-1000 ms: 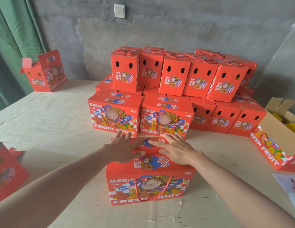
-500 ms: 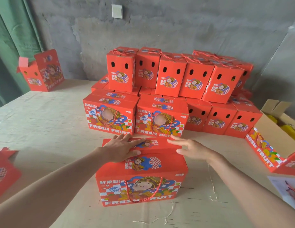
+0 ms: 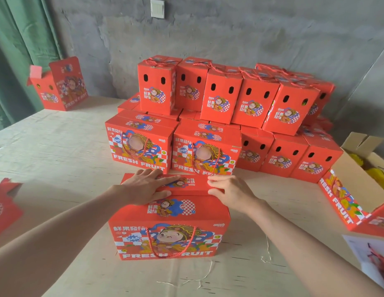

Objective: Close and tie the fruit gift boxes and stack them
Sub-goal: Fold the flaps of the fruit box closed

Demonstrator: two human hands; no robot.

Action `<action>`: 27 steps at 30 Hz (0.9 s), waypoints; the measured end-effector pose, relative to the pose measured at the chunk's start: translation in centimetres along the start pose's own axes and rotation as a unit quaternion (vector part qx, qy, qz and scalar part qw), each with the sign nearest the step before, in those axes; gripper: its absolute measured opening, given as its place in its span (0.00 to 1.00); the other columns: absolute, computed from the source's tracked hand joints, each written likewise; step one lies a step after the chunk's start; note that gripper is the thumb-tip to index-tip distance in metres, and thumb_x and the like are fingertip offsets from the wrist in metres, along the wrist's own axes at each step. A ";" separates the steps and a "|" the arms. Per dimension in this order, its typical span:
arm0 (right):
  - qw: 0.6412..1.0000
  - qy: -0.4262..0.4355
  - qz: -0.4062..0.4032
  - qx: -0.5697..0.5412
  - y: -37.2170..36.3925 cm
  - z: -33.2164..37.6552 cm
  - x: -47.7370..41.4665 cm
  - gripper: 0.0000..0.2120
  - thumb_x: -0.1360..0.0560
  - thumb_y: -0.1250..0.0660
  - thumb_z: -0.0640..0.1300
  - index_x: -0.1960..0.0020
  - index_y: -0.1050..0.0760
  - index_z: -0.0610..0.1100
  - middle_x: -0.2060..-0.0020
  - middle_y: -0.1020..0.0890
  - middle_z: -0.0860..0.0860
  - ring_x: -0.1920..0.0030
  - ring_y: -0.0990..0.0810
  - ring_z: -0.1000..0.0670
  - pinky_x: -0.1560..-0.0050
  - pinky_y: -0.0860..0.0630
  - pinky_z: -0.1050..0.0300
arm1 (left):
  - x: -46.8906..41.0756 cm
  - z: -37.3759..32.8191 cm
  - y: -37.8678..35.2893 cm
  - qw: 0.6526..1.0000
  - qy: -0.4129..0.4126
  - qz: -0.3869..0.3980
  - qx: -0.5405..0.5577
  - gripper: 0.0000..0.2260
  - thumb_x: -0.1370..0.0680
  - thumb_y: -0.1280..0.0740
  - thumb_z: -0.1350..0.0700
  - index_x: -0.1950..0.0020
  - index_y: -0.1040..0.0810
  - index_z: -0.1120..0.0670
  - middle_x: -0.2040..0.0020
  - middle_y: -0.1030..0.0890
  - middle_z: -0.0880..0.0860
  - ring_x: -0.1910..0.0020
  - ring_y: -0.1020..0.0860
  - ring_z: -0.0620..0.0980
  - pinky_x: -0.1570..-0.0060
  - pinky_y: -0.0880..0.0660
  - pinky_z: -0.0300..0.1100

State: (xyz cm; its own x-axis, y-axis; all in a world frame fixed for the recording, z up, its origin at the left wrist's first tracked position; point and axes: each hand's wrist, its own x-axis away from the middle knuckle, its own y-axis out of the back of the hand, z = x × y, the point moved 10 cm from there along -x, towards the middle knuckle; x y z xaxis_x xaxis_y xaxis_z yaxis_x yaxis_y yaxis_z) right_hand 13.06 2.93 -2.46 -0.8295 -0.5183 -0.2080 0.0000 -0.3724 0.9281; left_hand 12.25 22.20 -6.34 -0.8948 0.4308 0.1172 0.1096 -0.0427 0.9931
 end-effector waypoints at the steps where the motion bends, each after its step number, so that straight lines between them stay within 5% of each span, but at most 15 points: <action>1: 1.000 0.009 -0.007 -0.008 -0.2 0.5 0.1 0.17 0.23 0.32 0.45 0.35 0.25 0.42 0.35 0.24 0.48 0.33 0.27 0.51 0.30 0.33 0.54 | 0.0 0.0 0.1 1.000 -0.002 -0.003 0.001 0.32 0.33 0.70 0.27 0.29 0.64 0.30 0.29 0.38 0.50 0.32 0.36 0.53 0.32 0.40 0.50; 5: 0.999 0.037 -0.014 -0.025 -1.0 1.0 1.5 0.19 0.21 0.37 0.39 0.31 0.32 0.49 0.30 0.31 0.46 0.28 0.35 0.50 0.27 0.42 0.59 | -0.1 -0.1 0.2 1.000 0.002 -0.014 0.022 0.31 0.37 0.76 0.25 0.34 0.68 0.27 0.31 0.37 0.50 0.32 0.37 0.52 0.32 0.41 0.50; 13: 0.997 0.032 0.059 0.026 -2.6 0.7 1.9 0.20 0.17 0.45 0.47 0.26 0.39 0.52 0.24 0.44 0.51 0.23 0.51 0.52 0.30 0.66 0.68 | 0.1 0.1 -0.6 0.999 0.025 0.005 -0.033 0.24 0.29 0.73 0.35 0.32 0.69 0.31 0.26 0.44 0.50 0.26 0.46 0.52 0.28 0.55 0.58; 18: 0.982 0.022 0.171 0.078 -4.3 1.6 2.6 0.29 0.18 0.55 0.59 0.22 0.57 0.49 0.23 0.59 0.54 0.25 0.63 0.57 0.30 0.68 0.63 | 0.0 -0.8 -1.0 0.992 0.078 0.061 -0.077 0.24 0.18 0.60 0.43 0.25 0.68 0.41 0.24 0.69 0.51 0.26 0.69 0.57 0.33 0.67 0.65; 23: 0.980 0.048 0.180 0.075 -4.5 4.7 0.1 0.29 0.19 0.59 0.61 0.24 0.66 0.53 0.26 0.66 0.58 0.27 0.69 0.57 0.29 0.69 0.59 | 0.7 -3.5 -0.7 0.984 0.166 -0.044 0.046 0.26 0.19 0.63 0.41 0.24 0.68 0.47 0.25 0.70 0.47 0.27 0.71 0.50 0.32 0.71 0.56; 27: 0.971 0.036 0.214 0.102 -6.7 3.8 0.4 0.30 0.19 0.59 0.62 0.23 0.66 0.52 0.26 0.68 0.55 0.26 0.70 0.54 0.26 0.67 0.52 | 1.6 -2.6 -2.0 0.980 0.190 -0.020 0.055 0.28 0.19 0.61 0.40 0.24 0.66 0.49 0.24 0.67 0.48 0.26 0.69 0.51 0.28 0.65 0.54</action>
State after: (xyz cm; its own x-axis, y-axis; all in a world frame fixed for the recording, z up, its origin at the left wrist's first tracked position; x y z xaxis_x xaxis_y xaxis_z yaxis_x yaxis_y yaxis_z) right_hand 10.59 8.13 -7.63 -0.7371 -0.6467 0.1963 0.2196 0.0455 0.9745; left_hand 9.48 20.61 -8.15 -0.9936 0.0635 0.0934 0.0979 0.0734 0.9925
